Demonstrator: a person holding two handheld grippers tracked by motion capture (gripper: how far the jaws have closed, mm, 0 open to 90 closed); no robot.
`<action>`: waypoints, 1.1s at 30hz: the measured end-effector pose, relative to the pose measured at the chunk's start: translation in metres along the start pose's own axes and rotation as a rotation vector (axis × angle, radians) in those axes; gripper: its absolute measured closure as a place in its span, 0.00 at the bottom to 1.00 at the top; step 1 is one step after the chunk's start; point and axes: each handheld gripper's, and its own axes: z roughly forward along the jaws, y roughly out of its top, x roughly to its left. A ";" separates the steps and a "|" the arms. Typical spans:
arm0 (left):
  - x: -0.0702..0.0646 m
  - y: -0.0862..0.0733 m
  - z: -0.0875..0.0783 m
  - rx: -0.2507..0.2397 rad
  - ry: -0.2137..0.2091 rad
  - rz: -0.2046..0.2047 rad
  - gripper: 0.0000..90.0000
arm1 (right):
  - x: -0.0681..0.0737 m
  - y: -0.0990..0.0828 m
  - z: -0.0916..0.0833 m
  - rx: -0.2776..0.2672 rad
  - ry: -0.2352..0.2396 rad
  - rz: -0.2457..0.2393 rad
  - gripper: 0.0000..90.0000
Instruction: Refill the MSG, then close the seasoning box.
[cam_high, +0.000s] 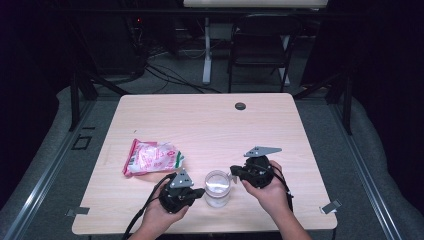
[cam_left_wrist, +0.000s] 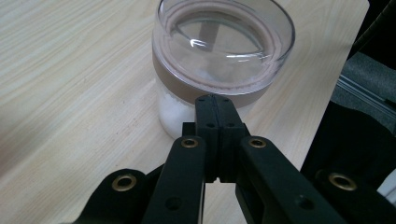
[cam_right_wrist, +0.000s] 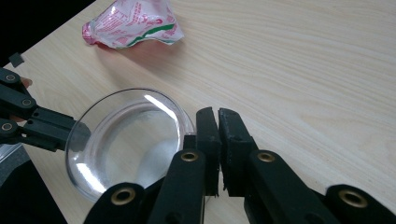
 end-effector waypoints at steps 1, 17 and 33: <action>0.000 0.000 0.000 -0.001 0.000 -0.001 1.00 | 0.000 0.000 0.000 -0.001 -0.001 -0.001 0.97; -0.002 0.002 -0.003 -0.042 -0.017 -0.012 1.00 | 0.000 -0.002 0.000 -0.007 -0.002 0.003 0.97; -0.002 0.011 -0.004 -0.077 -0.013 0.015 1.00 | 0.001 -0.007 -0.004 -0.014 0.007 0.000 0.89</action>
